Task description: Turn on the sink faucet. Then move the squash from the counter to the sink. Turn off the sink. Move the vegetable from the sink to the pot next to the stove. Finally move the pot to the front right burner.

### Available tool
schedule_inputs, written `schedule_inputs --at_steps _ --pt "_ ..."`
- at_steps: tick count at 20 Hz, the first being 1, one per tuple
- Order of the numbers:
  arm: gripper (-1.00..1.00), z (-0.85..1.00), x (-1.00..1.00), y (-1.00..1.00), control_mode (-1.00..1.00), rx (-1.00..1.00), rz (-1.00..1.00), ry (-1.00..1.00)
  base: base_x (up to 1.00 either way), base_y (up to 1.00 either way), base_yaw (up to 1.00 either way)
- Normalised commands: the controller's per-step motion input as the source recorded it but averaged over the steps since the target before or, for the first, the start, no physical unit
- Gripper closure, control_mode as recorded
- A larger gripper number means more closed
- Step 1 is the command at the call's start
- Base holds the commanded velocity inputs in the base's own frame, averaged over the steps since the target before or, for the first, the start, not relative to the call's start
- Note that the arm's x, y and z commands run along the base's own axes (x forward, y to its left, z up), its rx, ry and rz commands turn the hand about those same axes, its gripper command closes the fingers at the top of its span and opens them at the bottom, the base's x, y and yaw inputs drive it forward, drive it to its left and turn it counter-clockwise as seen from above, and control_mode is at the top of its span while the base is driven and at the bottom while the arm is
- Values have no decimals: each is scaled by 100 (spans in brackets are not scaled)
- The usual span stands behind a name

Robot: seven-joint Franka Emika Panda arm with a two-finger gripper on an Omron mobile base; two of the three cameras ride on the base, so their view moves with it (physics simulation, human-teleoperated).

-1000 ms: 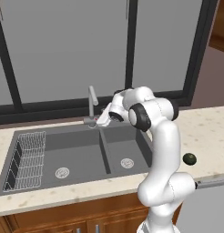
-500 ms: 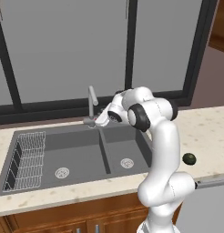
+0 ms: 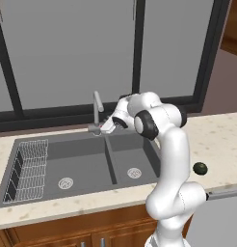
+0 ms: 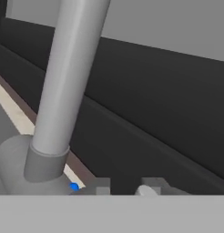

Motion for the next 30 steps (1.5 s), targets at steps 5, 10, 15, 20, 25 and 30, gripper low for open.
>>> schedule_inputs --at_steps 5,10,15,20,25,30 --pt "100 -50 0 -29 -100 0 -9 1 0 0 0" --pt "100 -53 0 -42 -100 1 -13 4 0 0 0" --pt "100 -46 0 -43 -100 3 -15 3 0 0 0" --pt "100 -41 0 -47 -100 5 -16 2 0 0 0" --pt "100 -36 0 -59 -100 8 -13 0 0 0 0" --pt "100 -32 0 -67 -100 13 -1 0 0 0 0"
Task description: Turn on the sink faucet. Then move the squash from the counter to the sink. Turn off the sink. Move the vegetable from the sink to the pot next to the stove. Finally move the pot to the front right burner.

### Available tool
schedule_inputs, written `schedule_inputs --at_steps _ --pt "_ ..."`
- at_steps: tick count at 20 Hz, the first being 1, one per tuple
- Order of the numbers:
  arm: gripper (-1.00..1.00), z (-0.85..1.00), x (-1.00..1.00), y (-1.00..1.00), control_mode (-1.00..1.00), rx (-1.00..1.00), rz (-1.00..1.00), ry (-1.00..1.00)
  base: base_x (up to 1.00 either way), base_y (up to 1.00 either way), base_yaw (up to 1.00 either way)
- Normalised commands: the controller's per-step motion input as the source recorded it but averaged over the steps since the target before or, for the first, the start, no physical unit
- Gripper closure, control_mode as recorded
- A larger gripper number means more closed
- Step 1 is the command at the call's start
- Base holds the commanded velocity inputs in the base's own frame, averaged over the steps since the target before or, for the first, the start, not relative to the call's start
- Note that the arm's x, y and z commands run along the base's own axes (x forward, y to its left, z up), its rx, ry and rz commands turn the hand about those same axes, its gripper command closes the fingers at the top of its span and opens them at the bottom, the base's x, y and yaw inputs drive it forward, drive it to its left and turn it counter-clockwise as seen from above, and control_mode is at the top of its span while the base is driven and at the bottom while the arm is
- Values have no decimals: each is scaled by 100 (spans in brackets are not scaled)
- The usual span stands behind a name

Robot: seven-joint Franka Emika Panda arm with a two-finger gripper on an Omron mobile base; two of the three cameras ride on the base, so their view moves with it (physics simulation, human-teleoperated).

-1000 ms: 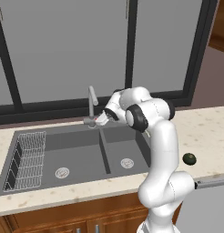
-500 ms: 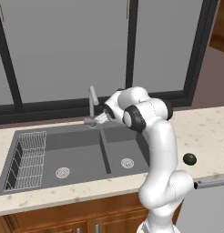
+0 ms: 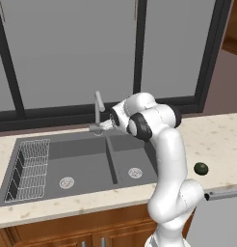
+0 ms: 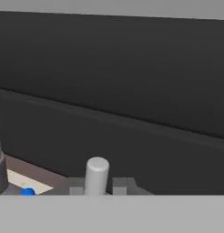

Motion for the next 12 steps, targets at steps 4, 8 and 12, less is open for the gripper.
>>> schedule_inputs --at_steps 4,8,12 --pt "100 -29 0 -76 -100 13 3 4 0 0 0" --pt "100 -17 0 -63 -100 5 3 7 0 0 0" --pt "100 -30 4 -58 -100 2 3 9 0 0 0"
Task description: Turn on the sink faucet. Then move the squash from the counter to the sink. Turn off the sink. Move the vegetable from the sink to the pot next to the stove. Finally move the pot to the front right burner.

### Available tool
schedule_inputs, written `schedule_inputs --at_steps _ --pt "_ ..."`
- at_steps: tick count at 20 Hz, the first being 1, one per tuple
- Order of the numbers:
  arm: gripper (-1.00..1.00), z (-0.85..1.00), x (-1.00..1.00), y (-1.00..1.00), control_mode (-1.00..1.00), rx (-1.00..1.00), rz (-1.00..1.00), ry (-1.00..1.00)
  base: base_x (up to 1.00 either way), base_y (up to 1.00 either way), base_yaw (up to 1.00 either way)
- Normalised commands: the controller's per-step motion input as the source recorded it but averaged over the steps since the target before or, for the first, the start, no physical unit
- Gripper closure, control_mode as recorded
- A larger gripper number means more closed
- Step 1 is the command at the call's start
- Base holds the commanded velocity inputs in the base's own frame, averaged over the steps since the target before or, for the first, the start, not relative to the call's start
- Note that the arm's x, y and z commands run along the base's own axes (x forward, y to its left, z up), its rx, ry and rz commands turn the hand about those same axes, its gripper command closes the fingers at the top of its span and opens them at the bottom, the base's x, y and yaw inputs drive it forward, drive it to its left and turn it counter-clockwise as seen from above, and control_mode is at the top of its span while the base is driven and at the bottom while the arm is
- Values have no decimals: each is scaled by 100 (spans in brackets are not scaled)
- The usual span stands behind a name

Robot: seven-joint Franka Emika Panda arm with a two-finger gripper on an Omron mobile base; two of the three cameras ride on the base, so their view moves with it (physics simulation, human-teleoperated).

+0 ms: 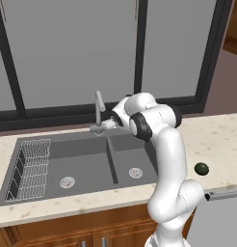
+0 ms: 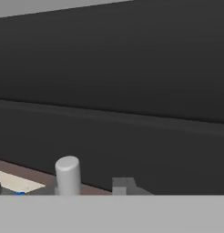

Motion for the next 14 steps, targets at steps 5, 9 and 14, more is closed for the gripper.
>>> schedule_inputs --at_steps 5,9,14 --pt "100 -44 1 -70 -100 5 1 9 0 0 0" --pt "100 -52 0 -83 -100 9 0 9 0 0 0" --pt "100 -48 0 -80 -100 8 0 5 0 0 0"
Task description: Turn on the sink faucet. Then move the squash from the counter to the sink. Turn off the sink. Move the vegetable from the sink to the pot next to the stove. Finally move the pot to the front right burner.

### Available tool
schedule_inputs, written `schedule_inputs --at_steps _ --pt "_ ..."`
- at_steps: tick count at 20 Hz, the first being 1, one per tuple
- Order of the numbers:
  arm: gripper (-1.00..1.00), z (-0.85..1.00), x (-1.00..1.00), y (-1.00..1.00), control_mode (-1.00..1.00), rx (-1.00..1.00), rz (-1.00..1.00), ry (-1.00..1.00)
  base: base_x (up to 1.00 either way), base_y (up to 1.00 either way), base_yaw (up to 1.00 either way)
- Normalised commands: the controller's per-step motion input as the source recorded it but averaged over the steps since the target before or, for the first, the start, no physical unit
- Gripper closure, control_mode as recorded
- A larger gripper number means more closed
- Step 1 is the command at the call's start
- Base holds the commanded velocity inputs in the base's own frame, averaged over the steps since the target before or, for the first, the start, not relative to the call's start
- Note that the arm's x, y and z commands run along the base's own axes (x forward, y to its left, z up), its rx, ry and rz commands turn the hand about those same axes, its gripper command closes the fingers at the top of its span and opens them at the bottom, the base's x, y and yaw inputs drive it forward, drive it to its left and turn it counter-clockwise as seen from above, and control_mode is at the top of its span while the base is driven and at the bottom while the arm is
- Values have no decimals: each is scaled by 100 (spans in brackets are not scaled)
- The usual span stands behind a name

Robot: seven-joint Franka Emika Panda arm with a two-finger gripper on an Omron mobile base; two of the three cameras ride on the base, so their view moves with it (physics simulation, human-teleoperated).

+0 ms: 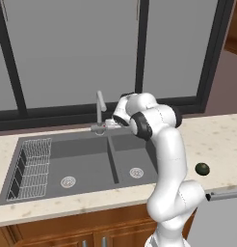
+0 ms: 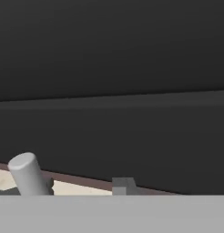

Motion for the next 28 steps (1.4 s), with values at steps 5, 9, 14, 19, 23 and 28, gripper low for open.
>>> schedule_inputs --at_steps 5,9,14,19,23,28 --pt "100 -41 0 -71 -100 6 0 4 0 0 0" --pt "100 -40 0 -74 -100 7 0 0 0 0 0" --pt "100 -42 0 -74 -100 7 0 0 0 0 0" --pt "100 -44 0 -69 -100 8 0 0 0 0 0" --pt "100 -32 0 -55 -100 9 0 0 0 0 0" --pt "100 -33 0 -52 -100 10 0 1 0 0 0"
